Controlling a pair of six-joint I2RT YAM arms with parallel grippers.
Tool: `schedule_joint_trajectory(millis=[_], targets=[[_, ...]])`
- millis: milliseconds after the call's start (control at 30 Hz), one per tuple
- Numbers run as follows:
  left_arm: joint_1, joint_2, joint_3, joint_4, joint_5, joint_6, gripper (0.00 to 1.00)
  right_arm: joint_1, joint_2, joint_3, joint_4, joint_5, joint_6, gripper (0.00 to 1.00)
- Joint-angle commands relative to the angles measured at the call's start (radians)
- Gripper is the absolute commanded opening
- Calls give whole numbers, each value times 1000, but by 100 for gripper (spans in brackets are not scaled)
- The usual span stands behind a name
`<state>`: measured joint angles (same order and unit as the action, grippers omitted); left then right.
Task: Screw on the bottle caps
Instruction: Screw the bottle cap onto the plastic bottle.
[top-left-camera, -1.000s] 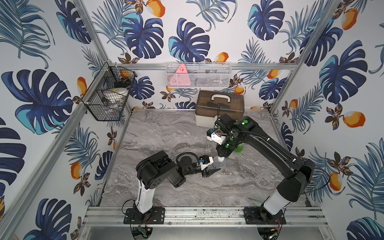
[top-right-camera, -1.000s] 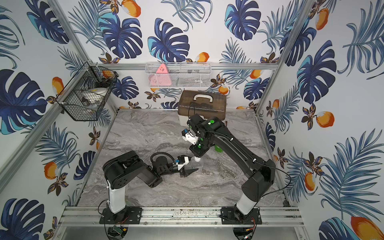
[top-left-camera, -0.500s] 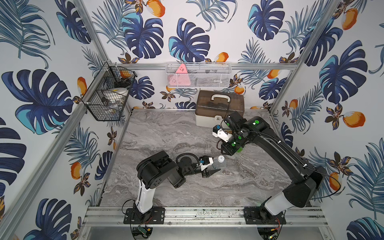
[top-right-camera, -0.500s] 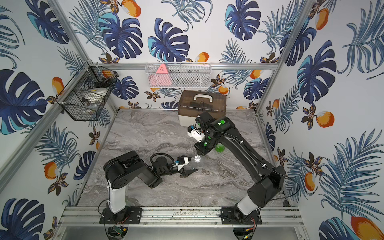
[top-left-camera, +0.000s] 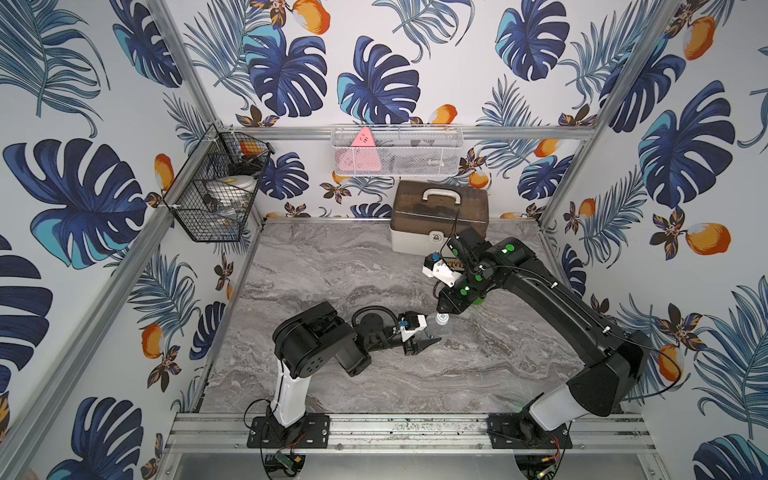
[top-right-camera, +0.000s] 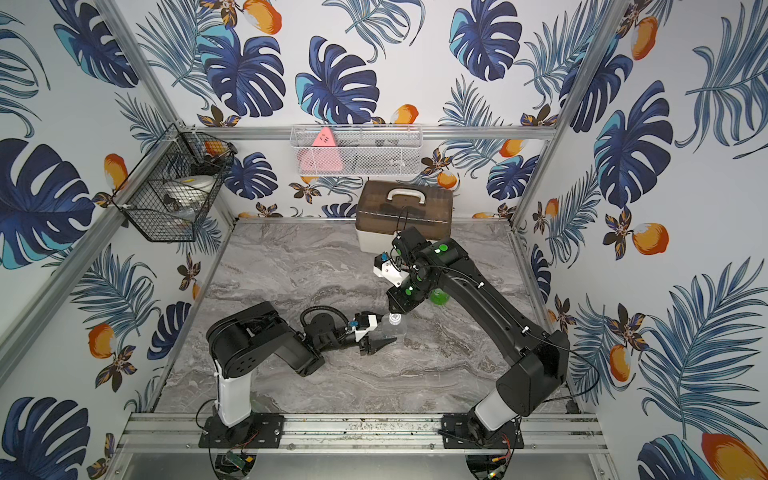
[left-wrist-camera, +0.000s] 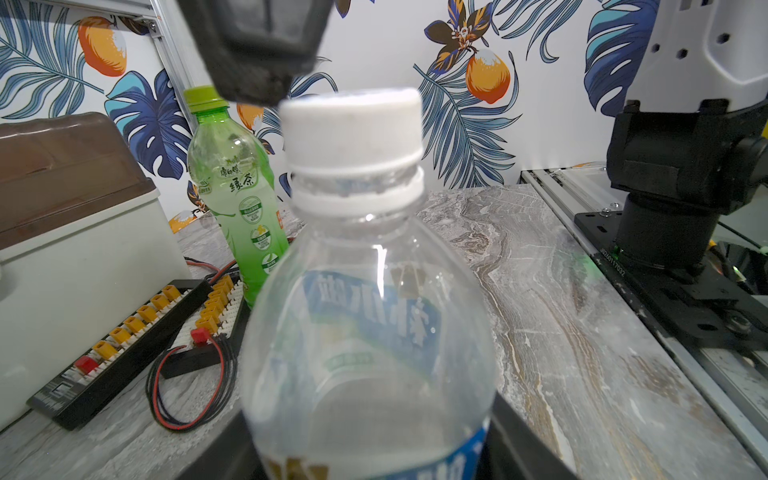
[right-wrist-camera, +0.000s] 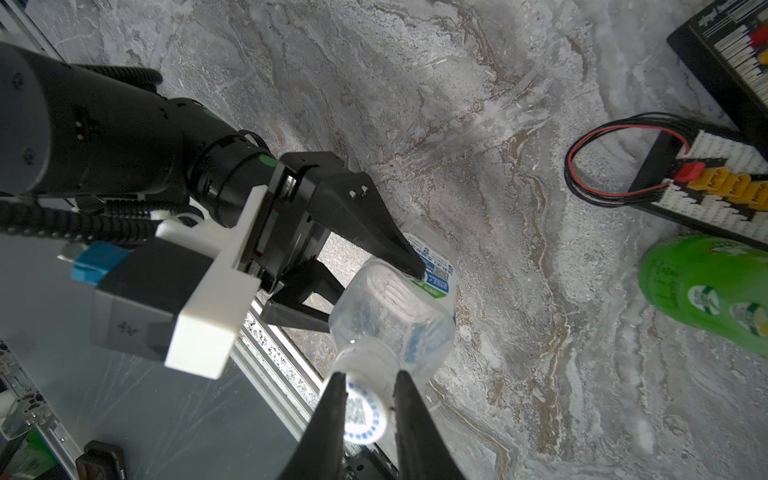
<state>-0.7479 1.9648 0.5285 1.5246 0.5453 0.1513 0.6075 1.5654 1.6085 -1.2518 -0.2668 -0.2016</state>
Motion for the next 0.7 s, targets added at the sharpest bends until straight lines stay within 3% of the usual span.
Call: schedule_joint_trajectory(millis=[0, 367, 667], targets=[[-1, 3, -2, -64, -13, 1, 63, -2, -12, -5, -18, 3, 4, 24], [-1, 6, -3, -57, -24, -9, 63, -7, -28, -38, -46, -15, 8, 19], [-1, 5, -1, -66, -27, -6, 63, -8, -50, -49, -63, -77, 35, 21]])
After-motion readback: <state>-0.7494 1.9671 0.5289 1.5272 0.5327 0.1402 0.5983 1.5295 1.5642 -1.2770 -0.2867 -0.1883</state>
